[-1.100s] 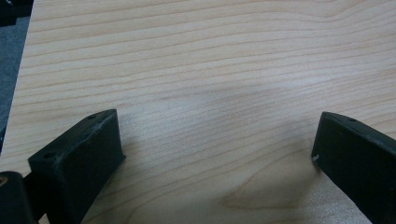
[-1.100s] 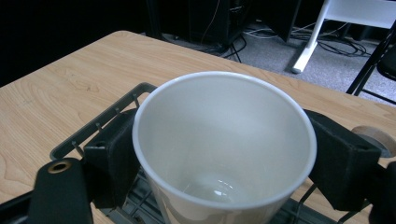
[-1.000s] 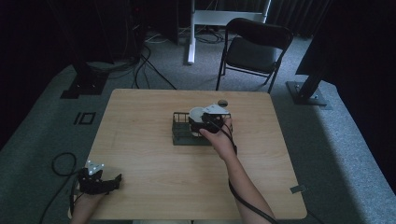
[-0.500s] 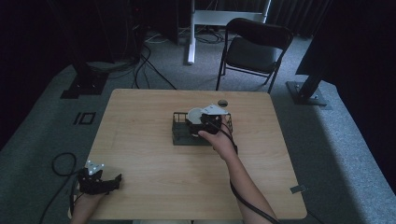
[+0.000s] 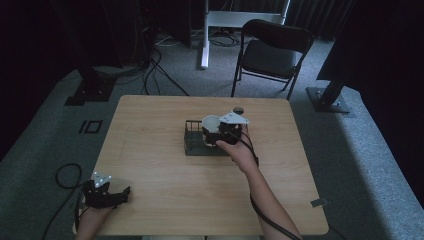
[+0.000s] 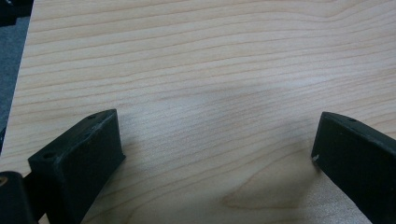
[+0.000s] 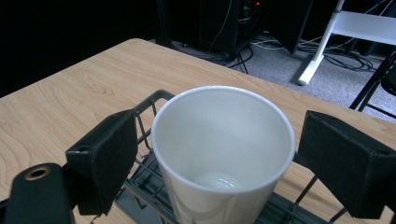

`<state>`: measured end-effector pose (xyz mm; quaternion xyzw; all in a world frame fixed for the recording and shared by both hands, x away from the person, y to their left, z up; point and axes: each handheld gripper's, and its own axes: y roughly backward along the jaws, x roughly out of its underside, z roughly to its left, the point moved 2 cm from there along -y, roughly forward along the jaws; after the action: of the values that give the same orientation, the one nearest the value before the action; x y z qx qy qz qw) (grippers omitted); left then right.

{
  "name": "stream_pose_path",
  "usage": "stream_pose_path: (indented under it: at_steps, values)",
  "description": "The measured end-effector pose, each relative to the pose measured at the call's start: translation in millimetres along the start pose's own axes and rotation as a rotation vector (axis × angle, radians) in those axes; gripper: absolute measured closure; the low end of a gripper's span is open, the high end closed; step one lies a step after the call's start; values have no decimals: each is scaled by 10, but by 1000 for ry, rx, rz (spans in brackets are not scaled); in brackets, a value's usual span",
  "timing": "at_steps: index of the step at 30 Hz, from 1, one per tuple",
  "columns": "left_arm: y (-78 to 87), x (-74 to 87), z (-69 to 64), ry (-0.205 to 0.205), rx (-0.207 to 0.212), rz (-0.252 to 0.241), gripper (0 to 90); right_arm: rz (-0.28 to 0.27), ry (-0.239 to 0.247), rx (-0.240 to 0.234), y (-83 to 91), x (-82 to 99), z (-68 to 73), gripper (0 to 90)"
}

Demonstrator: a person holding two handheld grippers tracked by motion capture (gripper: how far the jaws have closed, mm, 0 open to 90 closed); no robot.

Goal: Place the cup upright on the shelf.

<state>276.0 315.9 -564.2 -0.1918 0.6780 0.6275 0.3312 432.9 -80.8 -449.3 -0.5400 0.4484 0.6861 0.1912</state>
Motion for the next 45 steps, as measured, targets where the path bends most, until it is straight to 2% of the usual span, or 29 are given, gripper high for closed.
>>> stream_pose_path:
  at_steps: [11, 23, 33, 39, 45]
  values:
    - [0, 0, 0, 0, 0, 0, 19, -5, 6, 7, 141, 68, -68, 119]
    - [0, 0, 1, -1, 0, 1, 19, -19, 28, 32, 369, 171, -170, 131]
    - [0, 0, 1, -1, 0, 0, 19, -19, 14, 52, 502, 315, -277, 131]
    - [0, 0, 0, 0, 0, 0, 20, -22, 28, 74, 589, 380, -323, 130]
    - [0, 0, 0, 0, 0, 0, 19, -24, 21, 95, 709, 477, -432, 130]
